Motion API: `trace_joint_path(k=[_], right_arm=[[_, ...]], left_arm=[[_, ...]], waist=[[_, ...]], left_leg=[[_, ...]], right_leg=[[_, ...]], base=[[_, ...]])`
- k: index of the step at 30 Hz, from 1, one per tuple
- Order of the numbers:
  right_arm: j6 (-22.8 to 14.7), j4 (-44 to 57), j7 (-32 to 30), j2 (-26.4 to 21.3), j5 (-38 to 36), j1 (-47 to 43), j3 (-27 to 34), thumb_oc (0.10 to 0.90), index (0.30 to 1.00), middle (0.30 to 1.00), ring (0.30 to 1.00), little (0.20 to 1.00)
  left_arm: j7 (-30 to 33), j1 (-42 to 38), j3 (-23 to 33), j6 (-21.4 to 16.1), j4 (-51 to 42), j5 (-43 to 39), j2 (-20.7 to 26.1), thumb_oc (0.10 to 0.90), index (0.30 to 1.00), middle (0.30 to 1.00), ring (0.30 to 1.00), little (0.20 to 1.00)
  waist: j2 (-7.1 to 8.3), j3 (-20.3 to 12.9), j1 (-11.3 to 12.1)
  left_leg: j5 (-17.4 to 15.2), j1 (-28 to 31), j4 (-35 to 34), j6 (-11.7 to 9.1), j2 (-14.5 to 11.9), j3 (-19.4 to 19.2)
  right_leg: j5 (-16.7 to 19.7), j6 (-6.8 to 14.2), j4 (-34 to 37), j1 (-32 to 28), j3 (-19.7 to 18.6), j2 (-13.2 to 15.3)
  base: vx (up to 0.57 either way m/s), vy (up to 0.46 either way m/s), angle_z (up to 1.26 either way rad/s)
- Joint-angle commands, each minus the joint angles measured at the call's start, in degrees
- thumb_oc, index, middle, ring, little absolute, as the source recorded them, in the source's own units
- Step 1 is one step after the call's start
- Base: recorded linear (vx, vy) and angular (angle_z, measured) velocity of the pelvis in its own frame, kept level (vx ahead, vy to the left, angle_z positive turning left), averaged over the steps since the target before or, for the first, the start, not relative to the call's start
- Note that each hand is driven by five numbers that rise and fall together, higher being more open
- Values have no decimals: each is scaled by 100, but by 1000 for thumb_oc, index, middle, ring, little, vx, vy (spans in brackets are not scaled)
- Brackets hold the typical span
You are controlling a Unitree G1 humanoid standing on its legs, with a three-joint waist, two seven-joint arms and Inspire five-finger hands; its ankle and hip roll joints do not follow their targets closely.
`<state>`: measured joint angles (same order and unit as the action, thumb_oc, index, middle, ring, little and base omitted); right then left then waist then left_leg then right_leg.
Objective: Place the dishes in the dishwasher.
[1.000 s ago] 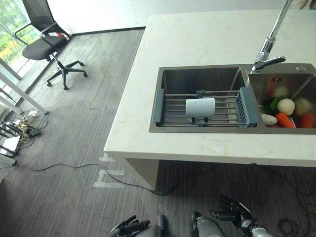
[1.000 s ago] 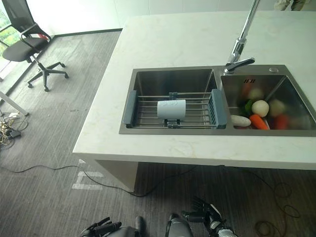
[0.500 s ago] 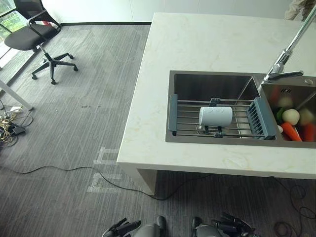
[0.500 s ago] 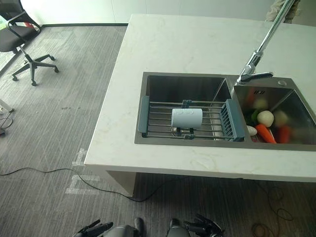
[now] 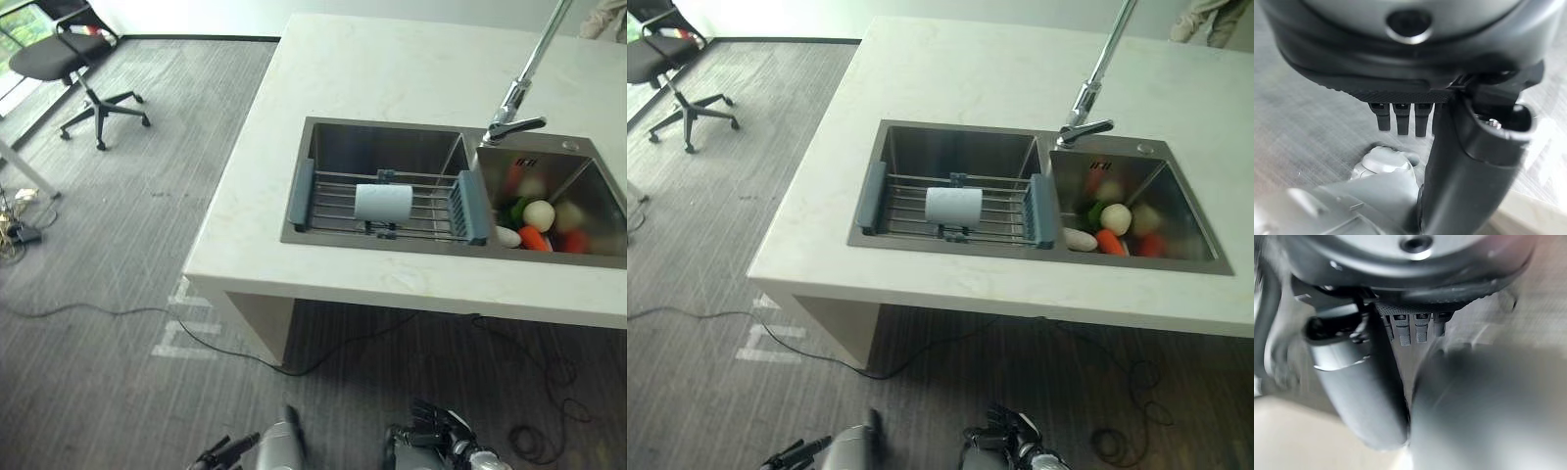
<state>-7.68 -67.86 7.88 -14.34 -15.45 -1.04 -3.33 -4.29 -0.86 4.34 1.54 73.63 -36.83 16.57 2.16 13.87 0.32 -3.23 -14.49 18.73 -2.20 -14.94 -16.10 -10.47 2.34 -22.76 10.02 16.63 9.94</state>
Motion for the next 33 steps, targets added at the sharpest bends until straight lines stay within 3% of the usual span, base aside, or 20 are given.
trace_joint_path(k=[1, 2, 6, 9, 13, 16, 19, 23, 24, 25, 26, 27, 28, 29, 30, 31, 33], right_arm=[[383, -368, -169, -559, 328, 65, -27, 800, 900, 900, 900, 900], [403, -501, -123, -587, 218, 69, 4, 800, 900, 900, 900, 900], [369, -691, 54, -574, 13, 137, 150, 800, 900, 900, 900, 900], [430, -681, 48, -401, 22, 200, 146, 800, 900, 900, 900, 900], [491, -681, -55, -369, -64, 262, 176, 800, 900, 900, 900, 900], [486, -791, -67, -470, -128, 319, 292, 800, 900, 900, 900, 900], [404, -849, 112, -518, -384, 329, 366, 800, 900, 900, 900, 900], [771, -750, 796, -489, -952, 321, 517, 800, 900, 900, 900, 900], [1701, -267, 192, -189, -2365, -481, 285, 800, 900, 900, 900, 900], [1607, -235, 238, -186, -2210, -459, 286, 800, 900, 900, 900, 900], [1318, -141, -35, -210, -2120, -397, 210, 800, 900, 900, 900, 900], [1443, -204, -230, -260, -2405, -420, 217, 800, 900, 900, 900, 900], [1550, -286, -186, -292, -2398, -437, 308, 800, 900, 900, 900, 900], [1427, -284, -329, -251, -2272, -434, 288, 800, 900, 900, 900, 900], [1093, -250, -453, -173, -2229, -443, 275, 800, 900, 900, 900, 900], [1040, -200, -382, -141, -2104, -447, 280, 800, 900, 900, 900, 900], [901, -146, -356, -40, -1431, -496, 125, 800, 900, 900, 900, 900]], left_arm=[[-25, -142, -288, -78, -253, 256, -395, 800, 900, 900, 900, 900], [-12, -130, -259, -84, -252, 237, -391, 800, 900, 900, 900, 900], [-58, -118, -183, -23, -173, 56, -305, 800, 900, 900, 900, 900], [-79, -115, -54, -45, -32, 121, -313, 800, 900, 900, 900, 900], [-126, -127, 42, -221, -23, -268, -293, 800, 900, 900, 900, 900], [-128, -109, 302, -722, -158, -669, -138, 800, 900, 900, 900, 900], [-110, -105, 359, -733, -188, -647, -67, 800, 900, 900, 900, 900], [-227, -6, 463, -446, -43, -412, -2, 800, 900, 900, 900, 900], [-219, -414, -1390, 526, -565, 141, -786, 800, 900, 900, 900, 900], [-185, -409, -1379, 450, -573, 66, -764, 800, 900, 900, 900, 900], [-432, -314, -1241, 475, -663, -175, -652, 800, 900, 900, 900, 900], [-608, -211, -1133, 550, -626, -211, -651, 800, 900, 900, 900, 900], [-727, -83, -978, 567, -543, -74, -662, 800, 900, 900, 900, 900], [-572, -48, -895, 690, -493, -102, -671, 800, 900, 900, 900, 900], [-315, -15, -746, 998, -229, -8, -719, 800, 900, 900, 900, 900], [-363, 11, -724, 981, -116, 208, -715, 800, 900, 900, 900, 900], [-106, 0, -716, 1020, -12, -208, -655, 800, 900, 900, 900, 900]], waist=[[-204, -26, -21], [-226, -69, -7], [-332, -236, -98], [-342, -350, -120], [-370, -409, -173], [-371, -475, -125], [-370, -497, -94], [-342, -562, -57], [-331, 31, -531], [-313, 22, -550], [-183, 176, -468], [-240, 233, -310], [-343, 198, -199], [-508, 124, -194], [-549, -33, -212], [-543, -58, -213], [-520, -72, -123]], left_leg=[[-646, 323, -154, -76, 740, 1096], [-687, 322, -154, -71, 837, 1247], [-816, 344, -154, -191, 842, 1235], [-943, 440, -154, -152, 932, 1320], [-1040, 536, -154, -144, 895, 1161], [-1133, 620, -154, -82, 976, 1189], [-1142, 627, -154, -72, 986, 1200], [-1185, 672, -154, -54, 1014, 1237], [-977, 768, -154, 230, 1427, 409], [-988, 824, -154, 240, 1473, 335], [-709, 628, 510, 118, 1703, 538], [-566, 357, 492, 59, 1754, 947], [-474, 334, -154, 56, 1633, 1052], [-629, 226, -154, 74, 1448, 1105], [-762, 411, -154, 108, 1495, 1473], [-859, 521, -154, 192, 1531, 1518], [-978, 651, -154, 345, 1548, 1475]], right_leg=[[-283, 311, 557, -531, -448, -2], [-281, 297, 557, -498, -527, -62], [-312, 379, 557, -400, -571, -29], [-306, 434, 557, -438, -628, 23], [-334, 475, 557, -510, -580, 83], [-365, 516, 557, -583, -584, 127], [-373, 524, 557, -598, -569, 135], [-416, 529, 557, -651, -552, 133], [-69, 221, 557, -164, -981, -418], [-75, 213, 557, -154, -977, -344], [-135, 86, 557, -297, -1170, -119], [-152, 111, 557, -391, -1339, -169], [-181, 205, 557, -474, -1355, -200], [-236, 247, 557, -504, -1204, -272], [-157, 306, 557, -434, -1170, -259], [-111, 322, 557, -456, -1108, -229], [-57, 330, 557, -571, -832, -179]], base=[[-27, 47, 39], [43, 76, -6], [12, 103, -49], [75, 121, -35], [54, 85, -27], [65, 55, -6], [15, 0, 3], [28, -12, 3], [30, 36, -19], [28, 195, -25], [64, 369, -46], [126, 572, 16], [174, 635, -24], [240, 735, -11], [254, 599, -64], [263, 448, -33], [210, 94, -51]])
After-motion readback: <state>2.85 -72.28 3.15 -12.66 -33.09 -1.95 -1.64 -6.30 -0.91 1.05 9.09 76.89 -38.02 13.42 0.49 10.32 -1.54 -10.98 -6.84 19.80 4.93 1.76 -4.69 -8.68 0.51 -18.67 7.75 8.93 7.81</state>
